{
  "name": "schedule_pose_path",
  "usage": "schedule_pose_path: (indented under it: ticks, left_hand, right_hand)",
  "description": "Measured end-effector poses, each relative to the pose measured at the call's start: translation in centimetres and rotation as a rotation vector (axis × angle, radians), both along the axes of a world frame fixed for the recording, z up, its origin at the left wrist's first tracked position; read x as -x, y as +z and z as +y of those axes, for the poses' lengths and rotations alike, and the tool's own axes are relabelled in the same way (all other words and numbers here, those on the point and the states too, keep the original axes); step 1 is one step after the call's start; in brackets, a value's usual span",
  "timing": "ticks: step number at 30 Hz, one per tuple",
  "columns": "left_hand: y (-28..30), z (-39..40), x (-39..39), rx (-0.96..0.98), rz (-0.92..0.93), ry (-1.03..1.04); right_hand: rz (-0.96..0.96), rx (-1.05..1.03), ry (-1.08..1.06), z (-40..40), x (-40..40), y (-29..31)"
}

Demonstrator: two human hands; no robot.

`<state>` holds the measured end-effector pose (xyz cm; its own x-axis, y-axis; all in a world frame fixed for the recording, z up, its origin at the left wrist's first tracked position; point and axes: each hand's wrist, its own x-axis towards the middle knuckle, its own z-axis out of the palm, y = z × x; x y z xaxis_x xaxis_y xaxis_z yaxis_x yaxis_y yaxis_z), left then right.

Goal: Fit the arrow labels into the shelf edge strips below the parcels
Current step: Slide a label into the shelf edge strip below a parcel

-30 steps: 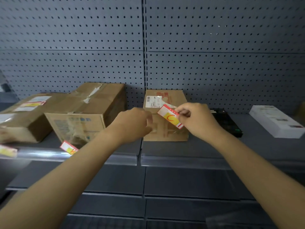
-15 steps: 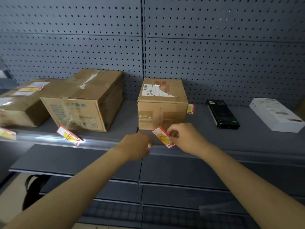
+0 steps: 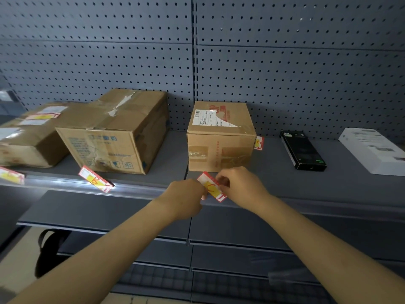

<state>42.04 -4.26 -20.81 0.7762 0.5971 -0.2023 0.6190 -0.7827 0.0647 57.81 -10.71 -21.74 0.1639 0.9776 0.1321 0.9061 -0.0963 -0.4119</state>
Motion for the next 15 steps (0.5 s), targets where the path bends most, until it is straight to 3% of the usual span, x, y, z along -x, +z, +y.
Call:
schedule_pose_path:
  ticks: [6, 15]
  left_hand:
    - [0.2, 0.3, 0.5, 0.032, 0.002, -0.021]
    - [2.2, 1.3, 1.0, -0.016, -0.042, -0.038]
  right_hand:
    - [-0.121, 0.059, 0.023, 0.1, 0.5, 0.1]
    - [-0.058, 0.150, 0.002, -1.3, 0.8, 1.8]
